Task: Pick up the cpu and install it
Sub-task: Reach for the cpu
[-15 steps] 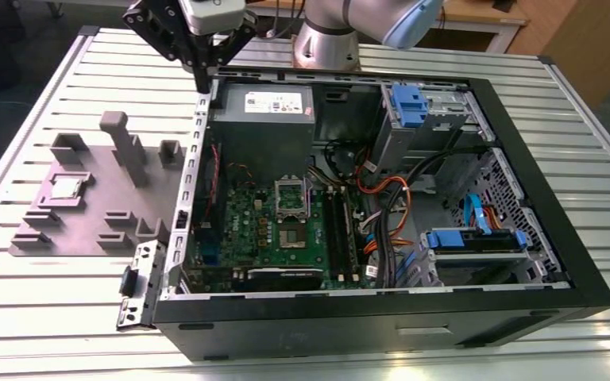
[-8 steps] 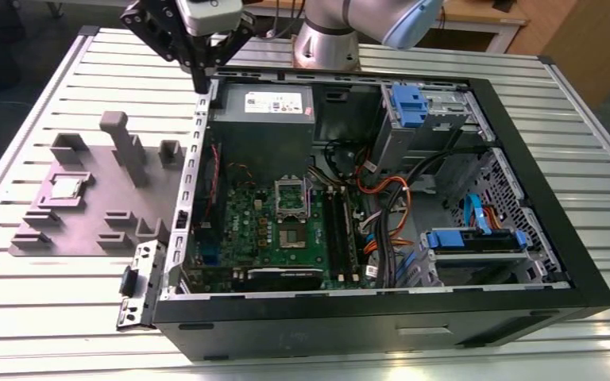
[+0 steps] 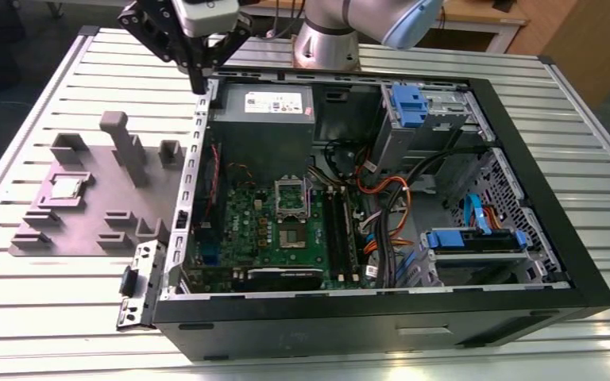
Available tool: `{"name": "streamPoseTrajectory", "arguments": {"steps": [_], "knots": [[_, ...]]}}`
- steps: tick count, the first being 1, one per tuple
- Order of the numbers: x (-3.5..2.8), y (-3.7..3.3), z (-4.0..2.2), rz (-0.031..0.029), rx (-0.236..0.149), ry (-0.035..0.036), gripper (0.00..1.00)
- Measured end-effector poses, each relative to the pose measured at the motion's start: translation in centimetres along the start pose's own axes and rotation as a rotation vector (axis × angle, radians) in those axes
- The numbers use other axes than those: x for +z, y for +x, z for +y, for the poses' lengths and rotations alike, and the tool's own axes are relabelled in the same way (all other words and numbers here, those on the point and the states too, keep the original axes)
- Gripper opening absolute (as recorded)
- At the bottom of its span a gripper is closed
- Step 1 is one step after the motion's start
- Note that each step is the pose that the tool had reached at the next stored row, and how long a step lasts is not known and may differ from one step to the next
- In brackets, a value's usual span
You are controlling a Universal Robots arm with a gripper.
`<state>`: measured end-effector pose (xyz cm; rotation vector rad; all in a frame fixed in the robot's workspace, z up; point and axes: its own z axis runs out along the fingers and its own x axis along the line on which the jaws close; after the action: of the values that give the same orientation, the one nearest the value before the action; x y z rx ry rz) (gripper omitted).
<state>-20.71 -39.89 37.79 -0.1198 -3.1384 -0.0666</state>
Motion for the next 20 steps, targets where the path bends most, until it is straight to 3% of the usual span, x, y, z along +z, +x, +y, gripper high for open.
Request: {"name": "streamPoseTrajectory", "arguments": {"steps": [20], "knots": [[0.24,0.75,-0.07,0.0060,0.000,0.0005,0.11]]}}
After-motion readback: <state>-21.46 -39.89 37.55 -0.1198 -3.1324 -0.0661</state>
